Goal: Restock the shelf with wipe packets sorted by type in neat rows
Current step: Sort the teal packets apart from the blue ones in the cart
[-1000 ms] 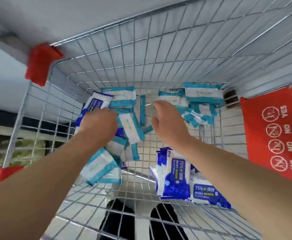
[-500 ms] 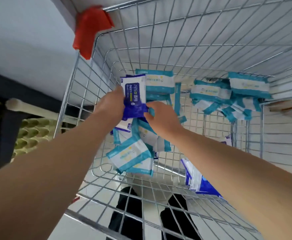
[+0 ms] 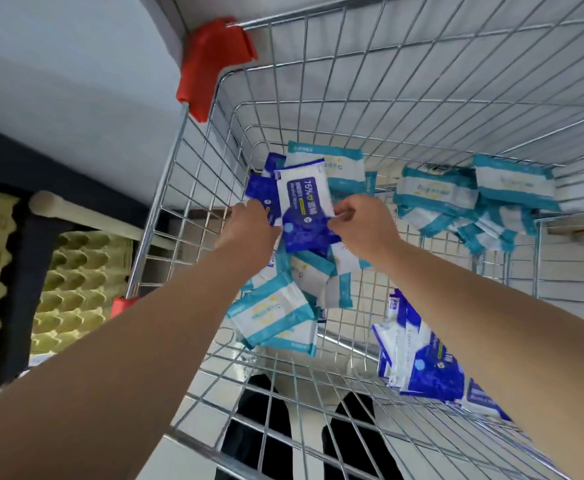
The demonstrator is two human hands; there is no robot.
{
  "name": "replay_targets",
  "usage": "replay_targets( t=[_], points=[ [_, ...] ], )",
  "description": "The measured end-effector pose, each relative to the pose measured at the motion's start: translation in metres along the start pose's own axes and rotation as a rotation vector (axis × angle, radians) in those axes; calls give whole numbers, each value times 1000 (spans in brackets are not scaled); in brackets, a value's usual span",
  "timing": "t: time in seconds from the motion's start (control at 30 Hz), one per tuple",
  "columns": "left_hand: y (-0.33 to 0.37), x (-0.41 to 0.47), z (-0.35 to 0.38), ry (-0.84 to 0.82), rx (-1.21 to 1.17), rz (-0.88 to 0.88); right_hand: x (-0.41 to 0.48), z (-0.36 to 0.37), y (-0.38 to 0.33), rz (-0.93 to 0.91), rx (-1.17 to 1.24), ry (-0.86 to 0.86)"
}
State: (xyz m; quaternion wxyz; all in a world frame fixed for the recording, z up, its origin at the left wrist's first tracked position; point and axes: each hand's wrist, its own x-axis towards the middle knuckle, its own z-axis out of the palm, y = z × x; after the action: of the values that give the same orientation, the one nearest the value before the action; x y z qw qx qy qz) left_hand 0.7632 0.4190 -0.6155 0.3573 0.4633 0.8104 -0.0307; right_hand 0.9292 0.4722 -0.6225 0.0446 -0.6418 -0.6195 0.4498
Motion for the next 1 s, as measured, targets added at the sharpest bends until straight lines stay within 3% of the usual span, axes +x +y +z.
replay_targets(
  t=[0.23,0.4,0.57,0.7,0.77,0.9,1.0],
  points=[
    [15,8,10,142,-215,-170,-6,-8,22,-44,29,-128],
    [18,9,6,166,-412,-187,-2,-10,30,0,115,-177],
    [23,6,4,176,-463,-159,0,-25,35,48,309,-244],
    [26,0,1,117,-556,-162,-2,-15,22,-15,187,-331],
    [24,-1,-2,137,-500,-142,1,-12,18,-35,135,-270],
    [17,4,-9,215,-450,-155,31,-19,23,17,202,82],
    [15,9,-11,219,-453,-167,52,-18,19,78,186,119]
  ],
)
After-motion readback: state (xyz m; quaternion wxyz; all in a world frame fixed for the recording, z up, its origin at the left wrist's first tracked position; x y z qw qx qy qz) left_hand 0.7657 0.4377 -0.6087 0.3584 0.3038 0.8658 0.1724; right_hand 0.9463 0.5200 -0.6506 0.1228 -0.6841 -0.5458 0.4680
